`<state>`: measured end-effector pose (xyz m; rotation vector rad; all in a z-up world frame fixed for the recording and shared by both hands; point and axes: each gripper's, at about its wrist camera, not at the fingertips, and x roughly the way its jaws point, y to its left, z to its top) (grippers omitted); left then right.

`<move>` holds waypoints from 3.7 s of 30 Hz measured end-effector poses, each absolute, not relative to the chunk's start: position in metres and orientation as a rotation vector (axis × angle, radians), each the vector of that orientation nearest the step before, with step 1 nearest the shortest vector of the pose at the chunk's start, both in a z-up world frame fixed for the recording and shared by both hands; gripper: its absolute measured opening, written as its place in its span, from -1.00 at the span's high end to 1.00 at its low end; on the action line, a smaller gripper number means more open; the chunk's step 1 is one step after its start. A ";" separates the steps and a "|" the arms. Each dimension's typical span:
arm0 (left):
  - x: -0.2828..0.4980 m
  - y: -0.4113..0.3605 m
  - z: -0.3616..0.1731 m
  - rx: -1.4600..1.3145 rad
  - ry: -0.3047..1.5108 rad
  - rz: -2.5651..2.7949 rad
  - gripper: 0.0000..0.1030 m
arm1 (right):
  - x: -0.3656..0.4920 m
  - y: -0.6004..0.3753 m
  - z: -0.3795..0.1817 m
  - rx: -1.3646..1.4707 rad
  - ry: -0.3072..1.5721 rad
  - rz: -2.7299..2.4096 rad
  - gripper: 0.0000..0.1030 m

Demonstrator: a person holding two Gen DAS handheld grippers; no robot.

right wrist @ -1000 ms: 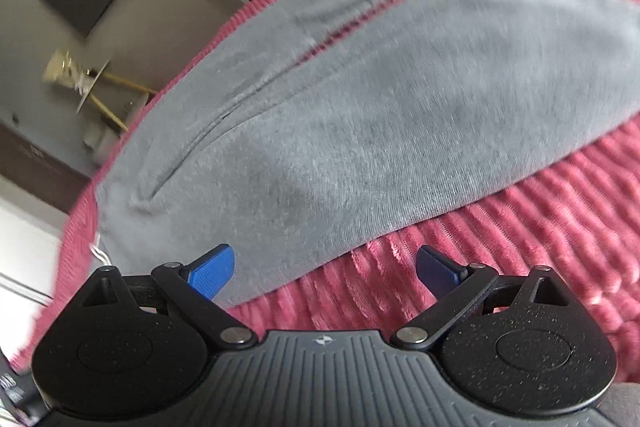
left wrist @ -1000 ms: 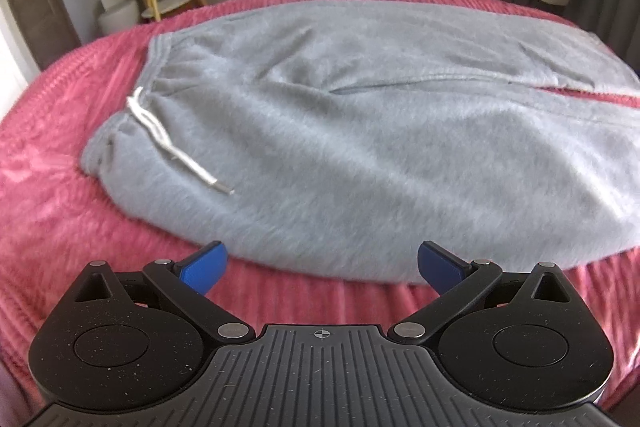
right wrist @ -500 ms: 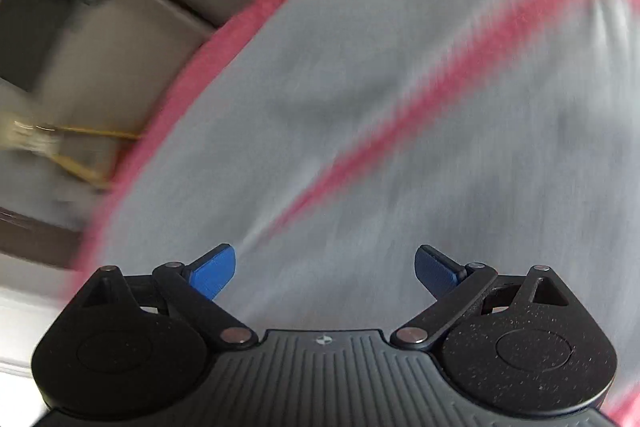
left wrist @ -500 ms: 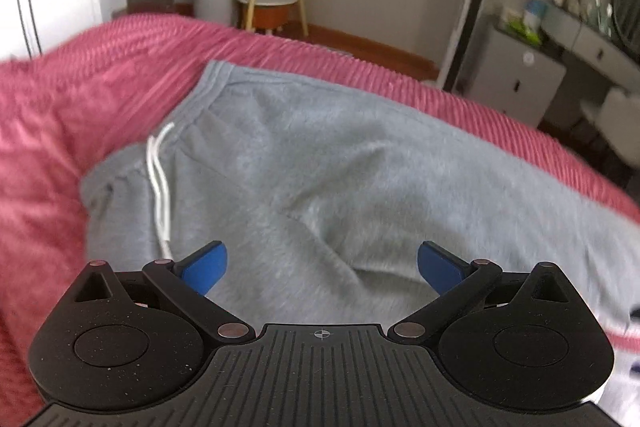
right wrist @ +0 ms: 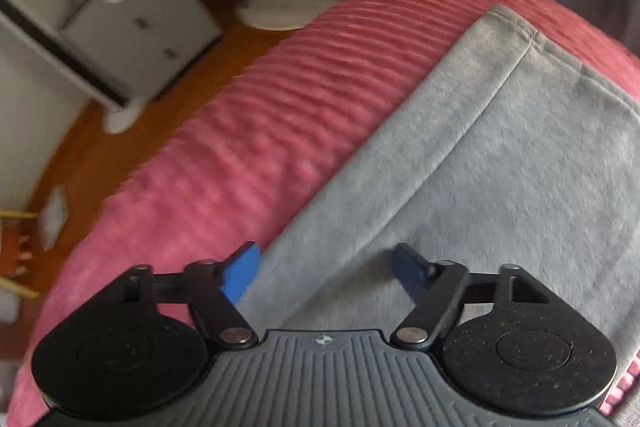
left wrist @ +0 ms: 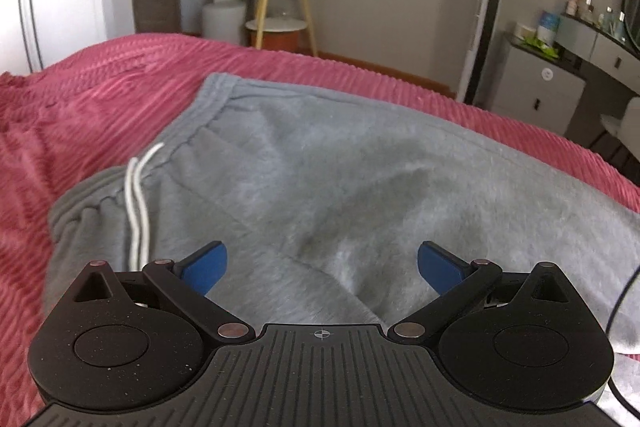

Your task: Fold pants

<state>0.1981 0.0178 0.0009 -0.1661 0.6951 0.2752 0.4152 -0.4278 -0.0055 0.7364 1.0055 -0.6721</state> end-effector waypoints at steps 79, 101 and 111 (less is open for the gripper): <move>0.079 0.152 -0.037 -0.583 0.794 0.114 0.46 | -0.096 -0.532 -0.079 0.898 0.544 -0.608 0.91; 0.060 0.174 -0.009 -0.693 0.776 0.065 0.71 | -0.119 -0.518 -0.039 0.922 0.419 -0.581 0.95; 0.058 0.180 -0.003 -0.567 0.848 0.210 -0.17 | -0.119 -0.523 -0.047 0.842 0.553 -0.749 0.78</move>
